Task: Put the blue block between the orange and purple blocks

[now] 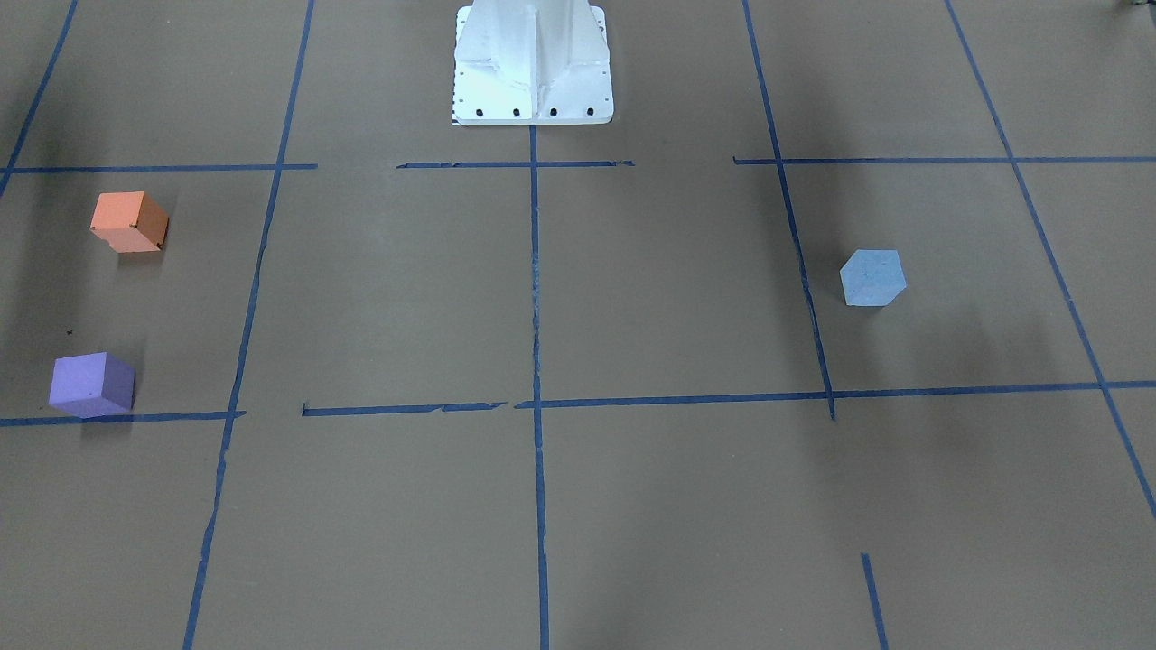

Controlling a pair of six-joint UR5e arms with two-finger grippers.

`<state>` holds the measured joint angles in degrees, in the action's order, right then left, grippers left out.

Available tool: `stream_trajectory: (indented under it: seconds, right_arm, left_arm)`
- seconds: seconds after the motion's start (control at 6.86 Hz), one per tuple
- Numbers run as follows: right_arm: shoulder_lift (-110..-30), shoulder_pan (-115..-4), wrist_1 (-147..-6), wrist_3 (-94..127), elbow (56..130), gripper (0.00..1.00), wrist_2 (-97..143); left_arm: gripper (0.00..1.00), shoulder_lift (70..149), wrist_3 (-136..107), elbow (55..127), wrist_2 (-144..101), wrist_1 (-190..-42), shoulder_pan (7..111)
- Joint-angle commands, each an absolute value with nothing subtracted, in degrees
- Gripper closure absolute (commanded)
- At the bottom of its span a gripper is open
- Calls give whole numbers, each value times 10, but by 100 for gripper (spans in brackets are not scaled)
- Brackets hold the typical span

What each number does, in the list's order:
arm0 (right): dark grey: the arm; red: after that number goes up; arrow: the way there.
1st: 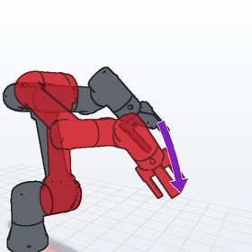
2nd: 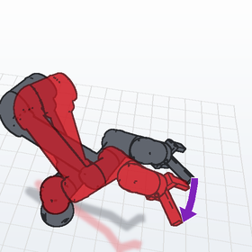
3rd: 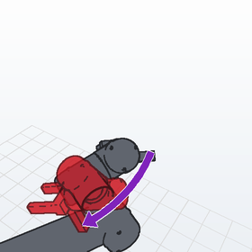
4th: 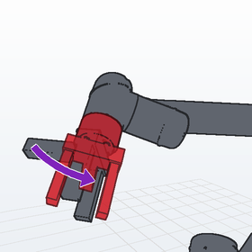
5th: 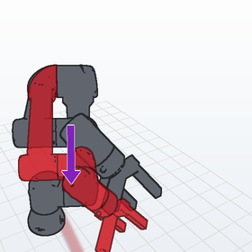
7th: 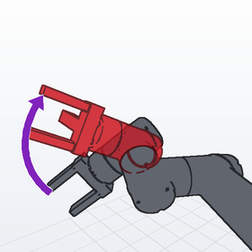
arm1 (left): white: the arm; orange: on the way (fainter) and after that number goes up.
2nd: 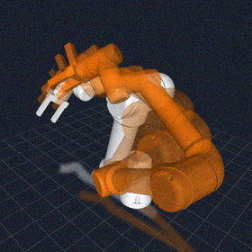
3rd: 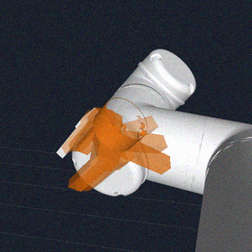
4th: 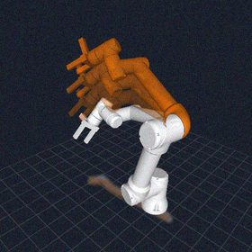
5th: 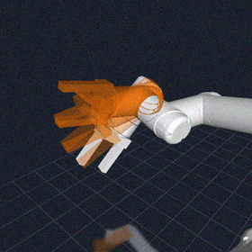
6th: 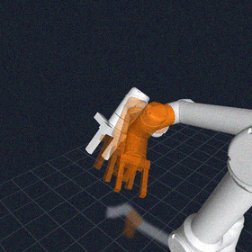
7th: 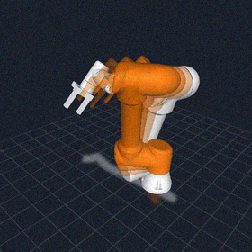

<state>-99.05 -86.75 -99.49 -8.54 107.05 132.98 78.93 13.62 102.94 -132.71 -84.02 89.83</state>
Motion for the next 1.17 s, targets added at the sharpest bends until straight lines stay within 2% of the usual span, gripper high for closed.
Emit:
stream_trajectory:
  seconds: [0.0, 0.29, 0.73, 1.02]
  right_arm:
    - [-991, -867, -995, -86, 1071, 0, 1330]
    - [-989, -867, -995, -85, 1071, 0, 1330]
    - [-988, -867, -995, -85, 1078, 0, 1330]
    - [-988, -867, -995, -85, 1078, 0, 1330]
  left_arm:
    - [0, 788, 137, 1027, -1327, -840, 898]
    - [0, 789, 137, 1030, -1326, -841, 896]
    - [0, 860, 132, 1014, -1330, -911, 893]
    - [0, 879, 65, 1020, -1337, -930, 887]
